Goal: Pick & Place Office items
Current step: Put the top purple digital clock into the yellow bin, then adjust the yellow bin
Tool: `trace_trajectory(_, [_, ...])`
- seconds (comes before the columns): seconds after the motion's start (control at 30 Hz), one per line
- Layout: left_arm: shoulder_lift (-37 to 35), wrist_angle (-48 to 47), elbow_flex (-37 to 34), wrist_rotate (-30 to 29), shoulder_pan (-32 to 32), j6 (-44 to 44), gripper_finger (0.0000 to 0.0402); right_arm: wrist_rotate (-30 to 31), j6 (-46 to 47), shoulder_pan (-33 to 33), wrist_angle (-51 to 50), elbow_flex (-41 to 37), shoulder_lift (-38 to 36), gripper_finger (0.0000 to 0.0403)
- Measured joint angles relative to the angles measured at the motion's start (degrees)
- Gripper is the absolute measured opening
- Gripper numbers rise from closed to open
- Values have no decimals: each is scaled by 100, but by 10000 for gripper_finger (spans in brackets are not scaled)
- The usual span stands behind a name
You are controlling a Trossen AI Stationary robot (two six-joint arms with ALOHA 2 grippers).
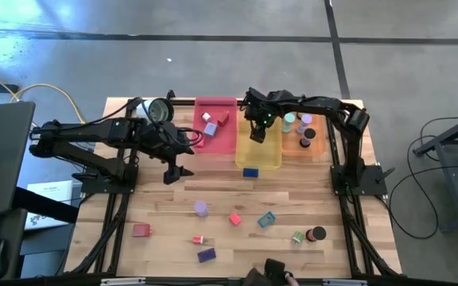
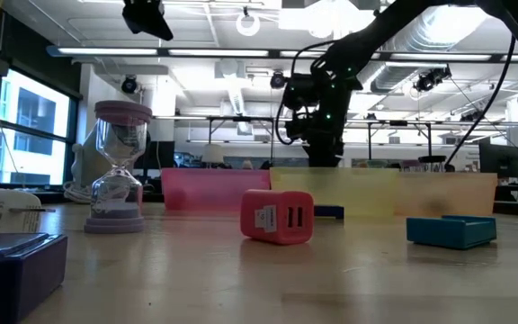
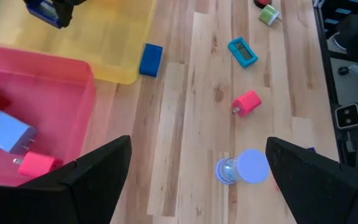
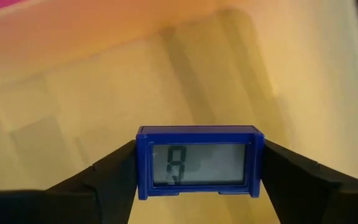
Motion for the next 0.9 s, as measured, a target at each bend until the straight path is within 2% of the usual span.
trace_trajectory(0.17, [0,0,0,2,135,52,363,-9,-2,-112,164,0,-1,280])
trace_trajectory(0.4, [0,2,0,61,253,100,363,-23,-8,-99,189,0,-1,329])
trace_trajectory(0.67, [0,4,0,61,275,100,363,634,-11,-106,560,0,-1,340])
trace_trajectory(0.9, [0,4,0,59,274,91,363,708,4,-212,840,0,-1,340])
